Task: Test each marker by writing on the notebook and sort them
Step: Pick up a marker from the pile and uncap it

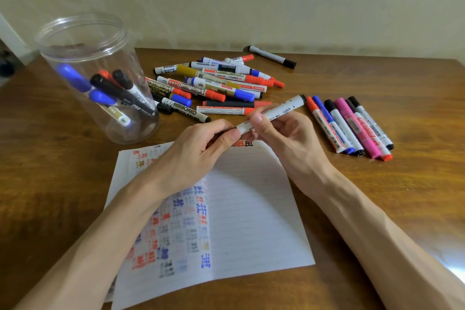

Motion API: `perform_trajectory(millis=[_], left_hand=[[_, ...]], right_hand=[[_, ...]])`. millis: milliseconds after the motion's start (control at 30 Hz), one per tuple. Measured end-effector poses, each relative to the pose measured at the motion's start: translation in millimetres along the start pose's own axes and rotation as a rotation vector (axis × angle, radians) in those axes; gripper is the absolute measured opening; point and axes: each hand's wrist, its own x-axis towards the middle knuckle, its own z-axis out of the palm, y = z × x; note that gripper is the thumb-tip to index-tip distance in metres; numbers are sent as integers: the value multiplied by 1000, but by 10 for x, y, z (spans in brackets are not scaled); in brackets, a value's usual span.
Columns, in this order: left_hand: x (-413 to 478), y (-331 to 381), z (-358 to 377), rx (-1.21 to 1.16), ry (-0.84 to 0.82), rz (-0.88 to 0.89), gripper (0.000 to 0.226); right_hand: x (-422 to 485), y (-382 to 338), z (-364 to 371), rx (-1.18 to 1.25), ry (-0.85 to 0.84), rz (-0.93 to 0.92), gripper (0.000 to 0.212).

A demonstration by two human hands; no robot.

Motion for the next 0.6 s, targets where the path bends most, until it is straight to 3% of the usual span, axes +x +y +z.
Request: perform_trajectory(millis=[100,200,367,600], left_hand=[[-5,-22,-27,-26,-18,-50,26],[4,-68,-42,27,21,-55,26],[-15,-69,6,99,38,-30,22],[-9,-65,43,121,59,2,32]], right_hand=[[23,18,-8,132,-68,42,34],[11,8,72,239,-23,100,24],[-21,31,137,-2,102,11,21],[-62,44,135,-44,139,-47,22]])
